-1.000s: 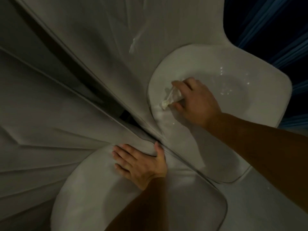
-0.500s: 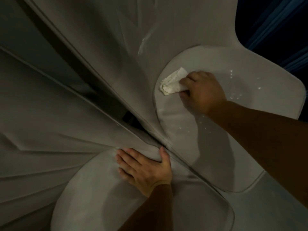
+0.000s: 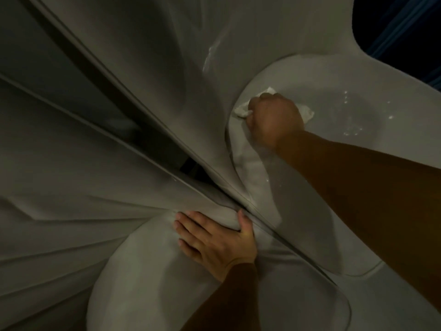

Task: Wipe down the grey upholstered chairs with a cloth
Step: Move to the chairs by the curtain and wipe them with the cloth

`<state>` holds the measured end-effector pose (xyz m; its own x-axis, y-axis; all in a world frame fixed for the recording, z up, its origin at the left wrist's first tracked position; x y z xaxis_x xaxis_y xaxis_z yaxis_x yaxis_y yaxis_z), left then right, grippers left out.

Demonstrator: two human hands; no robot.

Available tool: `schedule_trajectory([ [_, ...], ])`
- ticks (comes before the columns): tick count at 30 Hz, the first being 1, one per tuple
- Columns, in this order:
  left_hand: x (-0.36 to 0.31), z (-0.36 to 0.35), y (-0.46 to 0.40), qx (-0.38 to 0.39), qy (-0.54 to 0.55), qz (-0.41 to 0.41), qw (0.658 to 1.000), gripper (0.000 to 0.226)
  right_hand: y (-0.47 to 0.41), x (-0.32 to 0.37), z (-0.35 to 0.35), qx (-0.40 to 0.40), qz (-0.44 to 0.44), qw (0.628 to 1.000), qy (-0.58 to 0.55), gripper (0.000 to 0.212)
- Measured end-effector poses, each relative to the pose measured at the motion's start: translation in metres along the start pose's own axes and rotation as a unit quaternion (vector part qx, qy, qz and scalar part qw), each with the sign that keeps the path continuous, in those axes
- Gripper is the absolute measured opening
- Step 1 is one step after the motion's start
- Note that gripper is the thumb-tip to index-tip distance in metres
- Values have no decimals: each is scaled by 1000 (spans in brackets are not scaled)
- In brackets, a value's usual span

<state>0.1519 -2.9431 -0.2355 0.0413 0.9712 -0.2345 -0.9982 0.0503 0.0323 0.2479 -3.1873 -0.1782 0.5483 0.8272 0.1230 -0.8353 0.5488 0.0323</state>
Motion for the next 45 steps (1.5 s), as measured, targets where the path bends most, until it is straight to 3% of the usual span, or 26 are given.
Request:
schedule_trajectory([
  [2, -2, 1, 1, 6, -1, 2, 1000, 106, -2, 1, -4, -3, -38, 999, -30, 26],
  [7, -1, 3, 0, 10, 0, 3, 1000, 107, 24, 0, -19, 18, 24, 996, -86, 60],
  [9, -2, 3, 0, 11, 3, 2, 1000, 107, 23, -14, -19, 21, -3, 991, -129, 68],
  [13, -2, 4, 1, 7, 8, -3, 1000, 106, 3, -21, -12, -29, -20, 996, -87, 39],
  [15, -3, 3, 0, 4, 8, -4, 1000, 105, -3, -16, -12, -22, -32, 997, -74, 35],
  [25, 1, 0, 1, 10, 3, -3, 1000, 106, -6, -2, -9, 9, -61, 986, -154, 39],
  [31, 0, -1, 2, 29, -5, 0, 1000, 109, -14, -10, -5, -124, -157, 971, -133, 44],
  [35, 1, -1, 0, 29, -4, 0, 1000, 109, -12, 13, -24, -37, -82, 994, -63, 58],
  [45, 1, -2, -1, 24, -13, 4, 1000, 109, 11, 13, -31, 64, 109, 987, -103, 40],
])
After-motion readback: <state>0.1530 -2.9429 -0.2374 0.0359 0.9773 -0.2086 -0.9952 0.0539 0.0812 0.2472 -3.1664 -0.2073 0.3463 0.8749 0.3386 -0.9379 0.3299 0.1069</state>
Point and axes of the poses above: each hand's wrist, its own y-axis away from the middle knuckle, its own z-axis out of the back of the hand, x = y × z, the point moved 2 cm from there along -y, towards the middle knuckle, and after that the axes turned 2 degrees about -z, right-handed, at the moved point
